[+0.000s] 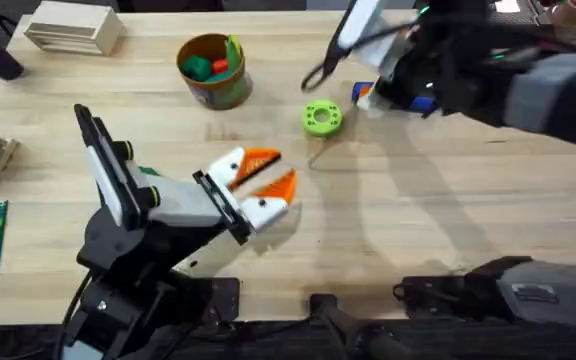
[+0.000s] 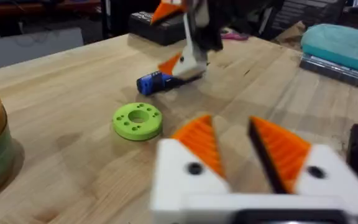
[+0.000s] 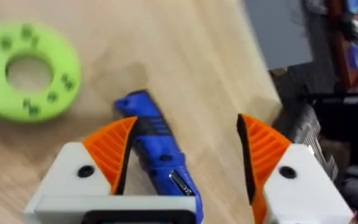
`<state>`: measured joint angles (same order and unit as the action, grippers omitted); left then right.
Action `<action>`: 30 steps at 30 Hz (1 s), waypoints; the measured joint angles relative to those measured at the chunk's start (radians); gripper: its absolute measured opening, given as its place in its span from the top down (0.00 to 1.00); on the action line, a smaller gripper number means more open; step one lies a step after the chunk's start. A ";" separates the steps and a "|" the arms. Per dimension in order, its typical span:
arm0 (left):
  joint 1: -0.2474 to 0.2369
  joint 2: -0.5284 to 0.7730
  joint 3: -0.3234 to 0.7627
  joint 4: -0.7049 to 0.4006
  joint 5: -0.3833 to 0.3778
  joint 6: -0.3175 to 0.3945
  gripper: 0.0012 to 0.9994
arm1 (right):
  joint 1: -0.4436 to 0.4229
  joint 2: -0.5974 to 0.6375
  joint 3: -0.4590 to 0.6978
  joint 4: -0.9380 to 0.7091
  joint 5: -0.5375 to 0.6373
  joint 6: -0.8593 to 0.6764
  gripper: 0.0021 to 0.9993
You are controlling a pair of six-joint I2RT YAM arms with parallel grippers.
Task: Pick up the gripper from the table and insert it into the empty holder that is missing its gripper. Then pick up a screw, insert it into the mounting hole, and use the screwdriver to tighten it. Finally, clean up the table by picking up the vegetable and placing it into the bucket.
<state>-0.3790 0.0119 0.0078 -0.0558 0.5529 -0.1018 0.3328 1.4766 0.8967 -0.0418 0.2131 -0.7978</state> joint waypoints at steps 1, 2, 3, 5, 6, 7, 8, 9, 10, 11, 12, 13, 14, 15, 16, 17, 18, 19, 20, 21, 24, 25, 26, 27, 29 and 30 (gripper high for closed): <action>0.000 0.000 0.000 0.000 0.000 0.000 0.47 | 0.000 -0.030 0.000 0.000 0.000 0.045 0.10; 0.000 0.000 0.000 0.000 0.000 0.000 0.31 | 0.000 -0.060 0.000 -0.001 0.000 0.091 0.10; 0.000 0.000 0.000 0.000 0.000 0.000 0.17 | 0.000 -0.083 0.000 -0.002 0.000 0.128 0.10; 0.000 0.000 0.000 0.000 0.000 -0.003 0.01 | 0.000 -0.166 0.000 -0.016 0.000 0.266 0.10; 0.000 0.000 0.000 0.000 0.000 -0.003 0.01 | 0.000 -0.181 0.000 -0.022 0.000 0.292 0.10; 0.000 0.000 0.000 0.000 0.000 -0.003 0.01 | 0.000 -0.195 0.000 -0.029 0.000 0.318 0.10; 0.000 0.000 0.000 0.007 -0.005 -0.003 0.01 | 0.000 -0.221 0.000 -0.054 0.000 0.377 0.10; 0.000 0.000 0.000 0.013 -0.008 -0.004 0.01 | 0.000 -0.226 0.000 -0.063 0.000 0.395 0.10; 0.000 0.000 0.000 0.021 -0.009 -0.005 0.01 | 0.000 -0.227 0.000 -0.073 0.000 0.414 0.10; 0.000 0.000 0.001 0.025 -0.013 -0.009 0.01 | 0.000 -0.228 0.000 -0.083 0.000 0.432 0.10; 0.000 0.000 0.006 0.017 -0.021 -0.017 0.01 | 0.000 -0.228 0.000 -0.098 0.000 0.450 0.10; 0.000 0.000 0.019 -0.008 -0.031 -0.026 0.01 | 0.002 -0.228 0.000 -0.112 0.000 0.464 0.10; 0.000 0.000 0.035 -0.040 -0.041 -0.031 0.01 | 0.005 -0.228 0.000 -0.124 0.000 0.477 0.10; 0.000 0.001 0.067 -0.097 -0.058 -0.037 0.01 | 0.008 -0.228 0.000 -0.134 0.000 0.486 0.10; 0.000 0.003 0.105 -0.160 -0.079 -0.042 0.01 | 0.015 -0.228 0.000 -0.145 -0.001 0.495 0.10; 0.000 0.011 0.156 -0.229 -0.108 -0.046 0.01 | 0.024 -0.228 0.000 -0.150 0.000 0.503 0.10; 0.000 0.024 0.210 -0.297 -0.139 -0.048 0.01 | 0.032 -0.228 0.000 -0.151 -0.001 0.507 0.10; 0.000 0.042 0.264 -0.352 -0.169 -0.049 0.01 | 0.040 -0.228 0.000 -0.151 -0.001 0.511 0.10; 0.000 0.064 0.322 -0.406 -0.206 -0.048 0.01 | 0.048 -0.228 0.000 -0.151 -0.001 0.514 0.10; 0.000 0.089 0.380 -0.465 -0.242 -0.049 0.01 | 0.054 -0.228 0.000 -0.150 -0.001 0.516 0.10; 0.000 0.185 0.536 -0.611 -0.367 -0.049 0.01 | 0.069 -0.228 0.000 -0.150 -0.001 0.522 0.10; 0.000 0.224 0.585 -0.662 -0.411 -0.050 0.01 | 0.071 -0.228 0.000 -0.150 -0.001 0.523 0.10; 0.000 0.265 0.629 -0.714 -0.453 -0.055 0.01 | 0.073 -0.228 0.000 -0.150 -0.001 0.524 0.10; 0.000 0.312 0.674 -0.771 -0.496 -0.065 0.01 | 0.073 -0.228 0.000 -0.150 -0.001 0.525 0.10; 0.000 0.399 0.744 -0.863 -0.564 -0.086 0.01 | 0.073 -0.228 0.000 -0.150 -0.001 0.528 0.10; 0.000 0.445 0.774 -0.897 -0.589 -0.092 0.01 | 0.073 -0.228 0.000 -0.150 -0.001 0.529 0.10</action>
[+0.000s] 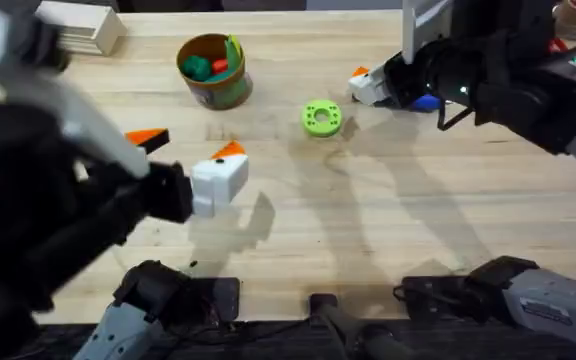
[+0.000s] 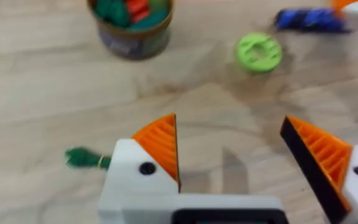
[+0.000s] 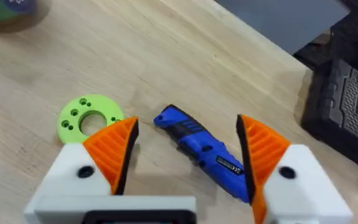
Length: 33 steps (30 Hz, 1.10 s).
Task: Pick up the gripper from the table and insert it into the empty holder that is missing its gripper. Then pick up a screw, insert it into the mounting hole, and use the screwdriver to tighten it. Finally, clean up the table by picking up the vegetable and placing it into the bucket.
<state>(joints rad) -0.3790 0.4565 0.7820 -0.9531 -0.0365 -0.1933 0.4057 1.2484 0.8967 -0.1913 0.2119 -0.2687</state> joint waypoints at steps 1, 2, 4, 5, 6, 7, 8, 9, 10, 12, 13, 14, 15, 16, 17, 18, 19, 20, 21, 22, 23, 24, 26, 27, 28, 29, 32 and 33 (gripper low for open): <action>0.000 0.050 0.030 -0.032 -0.020 -0.006 0.01 | 0.000 0.000 0.000 0.000 0.000 0.000 0.10; 0.000 0.097 0.053 -0.042 -0.034 -0.011 0.01 | 0.000 0.000 0.000 0.000 0.000 0.000 0.10; 0.000 0.179 0.088 -0.037 -0.039 -0.018 0.01 | 0.000 0.000 0.000 0.000 0.000 0.000 0.10; 0.000 0.216 0.100 -0.025 -0.034 -0.020 0.01 | 0.000 0.000 0.000 0.000 0.000 0.000 0.10; 0.000 0.245 0.109 -0.015 -0.023 -0.022 0.01 | 0.000 0.000 0.000 0.000 0.000 0.000 0.10; 0.000 0.274 0.115 -0.014 -0.007 -0.025 0.01 | 0.000 0.000 0.000 0.000 0.000 0.000 0.10; 0.000 0.293 0.116 -0.018 0.000 -0.025 0.01 | 0.000 0.000 0.000 0.000 0.000 0.000 0.10; 0.000 0.313 0.116 -0.030 0.007 -0.027 0.01 | 0.000 0.000 0.000 -0.001 0.000 0.000 0.10; 0.000 0.330 0.116 -0.045 0.006 -0.038 0.01 | 0.000 0.000 0.000 -0.002 0.000 0.000 0.10; 0.005 0.363 0.116 -0.082 -0.031 -0.103 0.01 | 0.000 0.000 0.000 -0.012 0.000 0.001 0.10; 0.013 0.377 0.116 -0.107 -0.062 -0.153 0.01 | 0.000 0.000 0.000 -0.018 0.000 0.000 0.10; 0.026 0.393 0.116 -0.136 -0.100 -0.216 0.01 | 0.000 0.000 0.000 -0.024 0.000 0.000 0.10; 0.044 0.410 0.116 -0.171 -0.142 -0.290 0.01 | 0.000 0.000 0.000 -0.027 0.000 0.000 0.10; 0.069 0.428 0.116 -0.209 -0.189 -0.382 0.01 | 0.000 0.000 0.000 -0.027 0.000 0.000 0.10; 0.091 0.441 0.116 -0.235 -0.223 -0.459 0.01 | 0.000 0.000 0.000 -0.027 0.000 0.000 0.10; 0.171 0.477 0.116 -0.266 -0.302 -0.659 0.01 | 0.000 0.000 0.000 -0.027 0.000 0.000 0.10; 0.198 0.490 0.116 -0.262 -0.318 -0.702 0.01 | 0.000 0.000 0.000 -0.027 0.000 0.001 0.10; 0.221 0.502 0.116 -0.261 -0.330 -0.734 0.01 | 0.000 0.000 0.000 -0.027 0.000 0.001 0.10; 0.249 0.519 0.116 -0.259 -0.337 -0.760 0.01 | 0.000 0.000 0.000 -0.027 0.000 0.000 0.10; 0.274 0.533 0.116 -0.251 -0.342 -0.773 0.01 | 0.000 0.000 0.000 -0.027 0.000 0.000 0.10; 0.304 0.553 0.116 -0.234 -0.343 -0.777 0.01 | 0.000 0.000 0.000 -0.027 0.000 0.000 0.10; 0.328 0.567 0.116 -0.218 -0.340 -0.776 0.01 | 0.000 0.000 0.000 -0.027 0.000 0.001 0.10; 0.386 0.609 0.116 -0.176 -0.319 -0.762 0.01 | 0.000 0.000 0.000 -0.030 0.000 0.001 0.10; 0.411 0.630 0.116 -0.167 -0.309 -0.757 0.01 | 0.000 0.000 0.000 -0.033 0.000 0.001 0.10; 0.436 0.648 0.116 -0.162 -0.297 -0.755 0.01 | 0.000 0.000 0.000 -0.035 0.000 0.001 0.10; 0.459 0.666 0.115 -0.154 -0.286 -0.751 0.01 | 0.000 0.000 0.000 -0.035 0.000 0.001 0.10; 0.528 0.710 0.096 -0.080 -0.234 -0.741 0.01 | 0.000 0.000 0.000 -0.035 0.000 0.000 0.10; 0.544 0.719 0.082 -0.046 -0.214 -0.736 0.01 | 0.000 0.000 0.000 -0.035 0.000 0.001 0.10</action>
<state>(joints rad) 0.1647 1.1754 0.8636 -0.9987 -0.2502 -0.9289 0.4057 1.2484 0.8967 -0.2260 0.2119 -0.2680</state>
